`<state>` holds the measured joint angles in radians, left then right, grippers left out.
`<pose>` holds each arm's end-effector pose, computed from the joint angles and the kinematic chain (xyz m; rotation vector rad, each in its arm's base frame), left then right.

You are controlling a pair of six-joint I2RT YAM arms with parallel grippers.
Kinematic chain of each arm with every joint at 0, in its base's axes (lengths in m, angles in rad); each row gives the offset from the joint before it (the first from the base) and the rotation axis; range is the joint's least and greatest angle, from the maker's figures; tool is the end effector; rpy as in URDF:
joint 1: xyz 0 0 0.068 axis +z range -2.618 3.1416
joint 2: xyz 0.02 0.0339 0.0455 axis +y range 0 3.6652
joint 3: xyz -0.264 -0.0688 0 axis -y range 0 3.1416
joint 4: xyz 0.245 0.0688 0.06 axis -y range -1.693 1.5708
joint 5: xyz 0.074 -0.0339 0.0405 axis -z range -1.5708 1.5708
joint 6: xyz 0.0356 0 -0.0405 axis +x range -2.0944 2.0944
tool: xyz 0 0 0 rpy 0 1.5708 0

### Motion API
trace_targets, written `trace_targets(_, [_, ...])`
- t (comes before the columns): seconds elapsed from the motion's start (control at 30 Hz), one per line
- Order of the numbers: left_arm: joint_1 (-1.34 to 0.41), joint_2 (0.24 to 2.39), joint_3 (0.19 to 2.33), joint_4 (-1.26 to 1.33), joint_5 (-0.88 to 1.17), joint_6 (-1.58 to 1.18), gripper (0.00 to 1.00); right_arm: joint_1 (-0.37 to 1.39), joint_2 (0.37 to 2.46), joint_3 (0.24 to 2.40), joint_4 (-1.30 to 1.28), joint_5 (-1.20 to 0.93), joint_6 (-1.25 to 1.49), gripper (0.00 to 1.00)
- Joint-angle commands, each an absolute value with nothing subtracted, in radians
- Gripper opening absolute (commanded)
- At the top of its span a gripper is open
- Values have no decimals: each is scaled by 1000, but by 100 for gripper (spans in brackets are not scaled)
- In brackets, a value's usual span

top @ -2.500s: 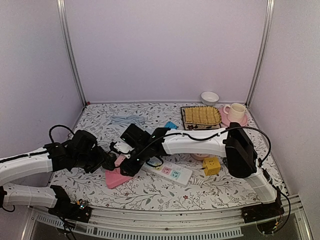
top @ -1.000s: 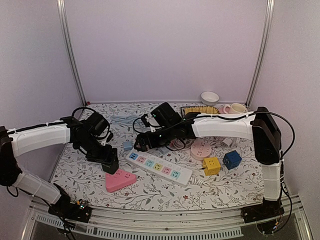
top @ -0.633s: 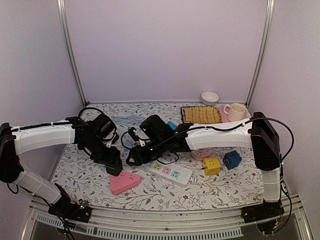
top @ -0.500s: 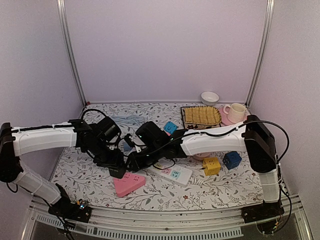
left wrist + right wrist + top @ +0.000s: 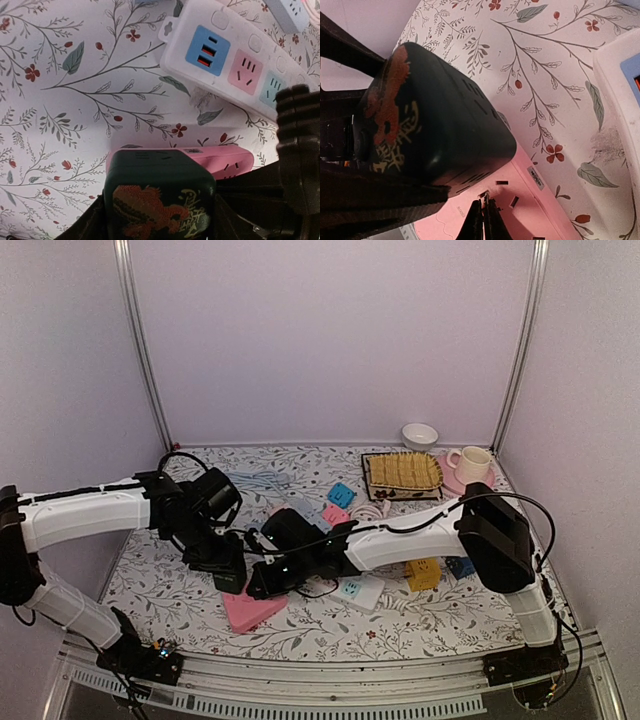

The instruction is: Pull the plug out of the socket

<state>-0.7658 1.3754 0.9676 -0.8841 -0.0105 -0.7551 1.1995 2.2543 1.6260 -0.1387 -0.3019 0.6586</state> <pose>0.1787 -0.1714 0.2250 0.0135 2.9200 -0.2714 0.1708 0.4679 0.1478 -0.8756 2.5153 1.1469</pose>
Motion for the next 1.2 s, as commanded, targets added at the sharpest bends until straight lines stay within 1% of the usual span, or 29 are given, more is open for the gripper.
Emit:
trace_targets(0.0, [-714,1350,1106,-814,53,-710,13,1235,2380,1600,-296,-250,707,3])
trace_targets(0.13, [-716,1329,1162,-860,2,-667,12,1235,2396,1584,-339,-226,747,3])
trace_targets(0.23, [-752,1310,1150,-883,-60,-659,12,1235,2409,1602,-367,-219,758,3])
trace_targets(0.4, [-799,1264,1086,-913,-104,-658,11,1224,2402,1632,-389,-218,756,3])
trace_targets(0.53, [-840,1222,1050,-916,-88,-647,9,1202,2399,1635,-391,-242,760,3])
trace_targets(0.63, [-836,1167,984,-847,-25,-641,9,1191,2403,1651,-403,-252,748,3])
trace_targets(0.77, [-770,1087,840,-657,183,-708,9,1182,2401,1680,-419,-258,742,3])
trace_targets(0.9, [-724,1063,782,-608,227,-745,8,1173,2372,1683,-420,-246,747,3])
trace_targets(1.03, [-760,1138,943,-754,46,-670,7,1167,2374,1708,-445,-242,740,3])
trace_targets(1.17, [-802,1180,1026,-807,-38,-627,7,1165,2402,1762,-485,-246,729,3])
